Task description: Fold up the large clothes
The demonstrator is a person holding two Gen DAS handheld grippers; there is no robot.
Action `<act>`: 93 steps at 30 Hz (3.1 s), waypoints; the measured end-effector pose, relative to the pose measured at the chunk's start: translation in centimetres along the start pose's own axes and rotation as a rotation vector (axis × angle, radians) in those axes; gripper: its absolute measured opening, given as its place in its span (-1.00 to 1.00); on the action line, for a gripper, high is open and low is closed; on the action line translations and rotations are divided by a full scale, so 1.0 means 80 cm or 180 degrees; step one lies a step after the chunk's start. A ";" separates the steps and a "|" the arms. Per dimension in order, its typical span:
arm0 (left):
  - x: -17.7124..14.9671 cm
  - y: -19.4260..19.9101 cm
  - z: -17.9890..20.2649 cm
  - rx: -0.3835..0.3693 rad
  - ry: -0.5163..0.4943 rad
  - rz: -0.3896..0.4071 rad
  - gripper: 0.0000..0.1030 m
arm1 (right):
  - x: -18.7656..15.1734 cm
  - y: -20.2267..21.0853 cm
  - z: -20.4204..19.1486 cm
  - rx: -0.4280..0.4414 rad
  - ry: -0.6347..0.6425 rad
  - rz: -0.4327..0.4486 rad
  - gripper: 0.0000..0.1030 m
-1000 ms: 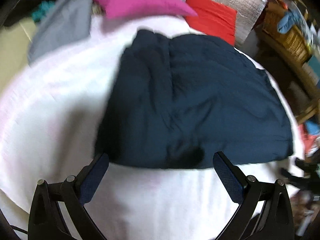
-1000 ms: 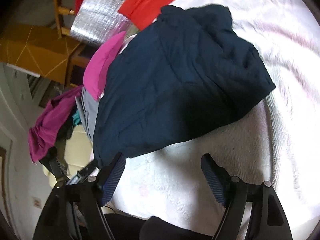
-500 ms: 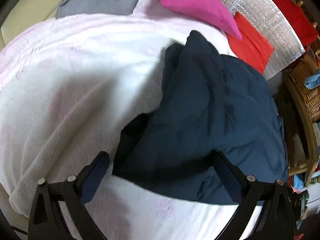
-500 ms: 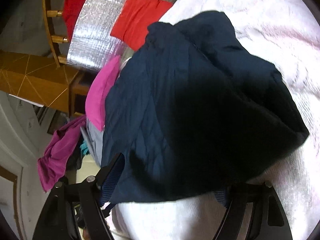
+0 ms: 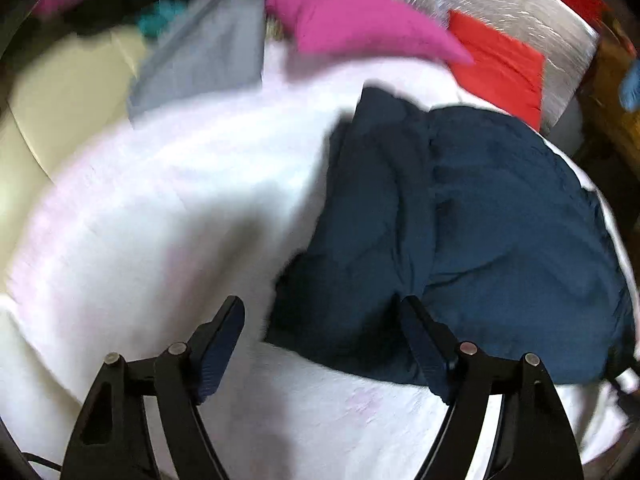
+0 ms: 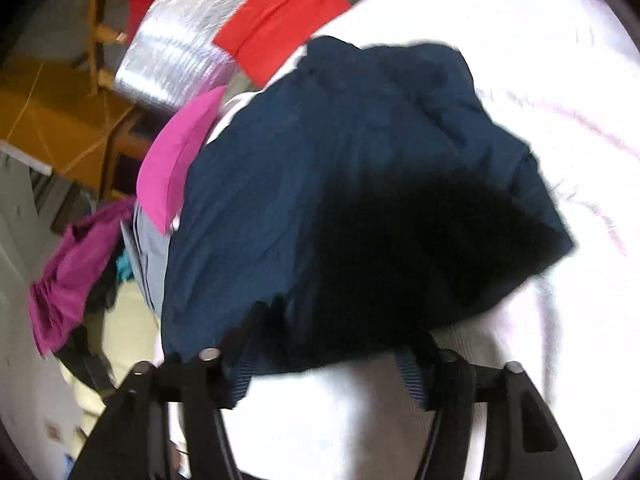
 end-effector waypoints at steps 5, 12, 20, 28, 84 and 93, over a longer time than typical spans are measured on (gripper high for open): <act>-0.003 0.092 0.036 0.0059 -0.0350 0.0502 0.59 | -0.020 0.053 -0.037 -0.0080 0.0579 0.0016 0.37; 0.020 0.204 0.080 0.0113 -0.0655 0.0991 0.65 | -0.024 0.133 -0.101 0.0055 0.1074 0.0424 0.46; 0.034 0.296 0.088 0.0160 -0.0657 0.1448 0.76 | -0.045 0.201 -0.164 -0.0392 0.1772 0.0930 0.51; 0.030 0.348 0.085 0.0199 -0.0581 0.1647 0.88 | -0.064 0.243 -0.193 -0.0595 0.2027 0.1254 0.52; 0.022 0.376 0.066 0.0010 -0.0428 0.1693 0.88 | -0.061 0.290 -0.251 -0.0525 0.1763 0.1810 0.54; 0.027 0.370 0.061 0.0006 -0.0410 0.1681 0.88 | -0.061 0.286 -0.262 -0.0575 0.1782 0.1872 0.55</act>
Point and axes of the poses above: each gripper's, at about its wrist camera, not at the fingertips, and y roughly against the way its jaws point, z to its right, x to its top, the point moved 4 cm from there along -y, roughly the way its jaws point, and after that the axes turned 6 degrees about z, right-handed, at the moved point
